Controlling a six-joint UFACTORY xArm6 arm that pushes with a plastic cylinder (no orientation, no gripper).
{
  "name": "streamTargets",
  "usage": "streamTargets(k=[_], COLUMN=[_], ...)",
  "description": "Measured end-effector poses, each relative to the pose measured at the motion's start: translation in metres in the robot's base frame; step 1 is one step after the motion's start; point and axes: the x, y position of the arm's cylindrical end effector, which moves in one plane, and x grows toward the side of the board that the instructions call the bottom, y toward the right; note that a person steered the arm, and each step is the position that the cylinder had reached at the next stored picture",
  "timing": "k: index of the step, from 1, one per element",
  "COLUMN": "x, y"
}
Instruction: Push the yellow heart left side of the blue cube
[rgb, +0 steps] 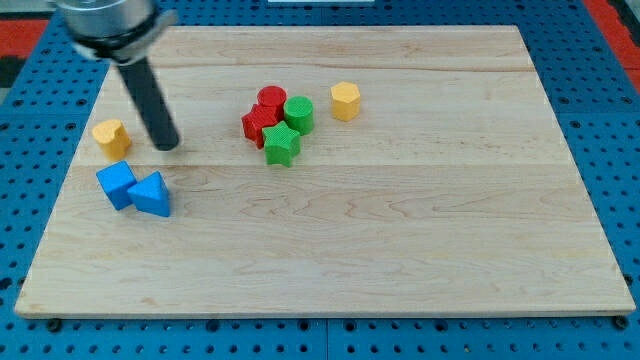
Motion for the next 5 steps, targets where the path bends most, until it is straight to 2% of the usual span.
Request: streamTargets(k=[1, 3, 5], x=[-0.002, -0.042, -0.016], y=[-0.033, -0.049, -0.082])
